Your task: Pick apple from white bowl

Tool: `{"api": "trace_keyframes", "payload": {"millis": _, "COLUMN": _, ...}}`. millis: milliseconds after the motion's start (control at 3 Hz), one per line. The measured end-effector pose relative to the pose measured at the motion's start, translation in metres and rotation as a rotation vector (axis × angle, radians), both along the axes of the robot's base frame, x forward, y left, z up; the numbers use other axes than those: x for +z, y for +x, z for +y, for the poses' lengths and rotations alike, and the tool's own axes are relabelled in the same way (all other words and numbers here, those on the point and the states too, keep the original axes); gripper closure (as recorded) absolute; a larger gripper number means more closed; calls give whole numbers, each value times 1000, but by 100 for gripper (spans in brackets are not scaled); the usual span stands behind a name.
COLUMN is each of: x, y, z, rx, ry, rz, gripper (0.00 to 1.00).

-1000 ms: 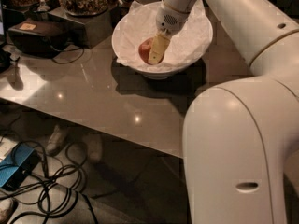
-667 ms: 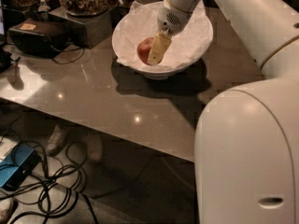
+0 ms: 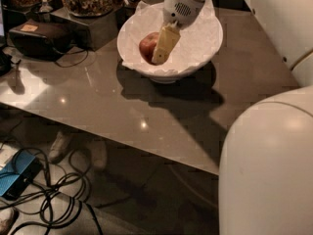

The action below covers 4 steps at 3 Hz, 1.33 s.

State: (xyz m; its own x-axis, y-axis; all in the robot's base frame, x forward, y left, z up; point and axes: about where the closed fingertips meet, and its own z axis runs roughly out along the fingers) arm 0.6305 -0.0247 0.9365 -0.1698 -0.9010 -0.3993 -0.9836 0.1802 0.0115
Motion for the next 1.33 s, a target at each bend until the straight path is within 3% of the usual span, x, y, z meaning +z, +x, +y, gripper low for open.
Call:
{"api": "trace_keyframes", "payload": {"millis": 667, "x": 35, "y": -28, "z": 13, "rx": 48, "ry": 43, "rz": -5, "gripper": 100}}
{"api": "trace_keyframes", "payload": {"millis": 1000, "x": 49, "y": -57, "z": 9, "rx": 50, "ry": 90, "rz": -30, "gripper": 100}}
{"api": "trace_keyframes", "payload": {"millis": 1333, "x": 49, "y": -56, "z": 10, "rx": 48, "ry": 93, "rz": -35, "gripper": 100}}
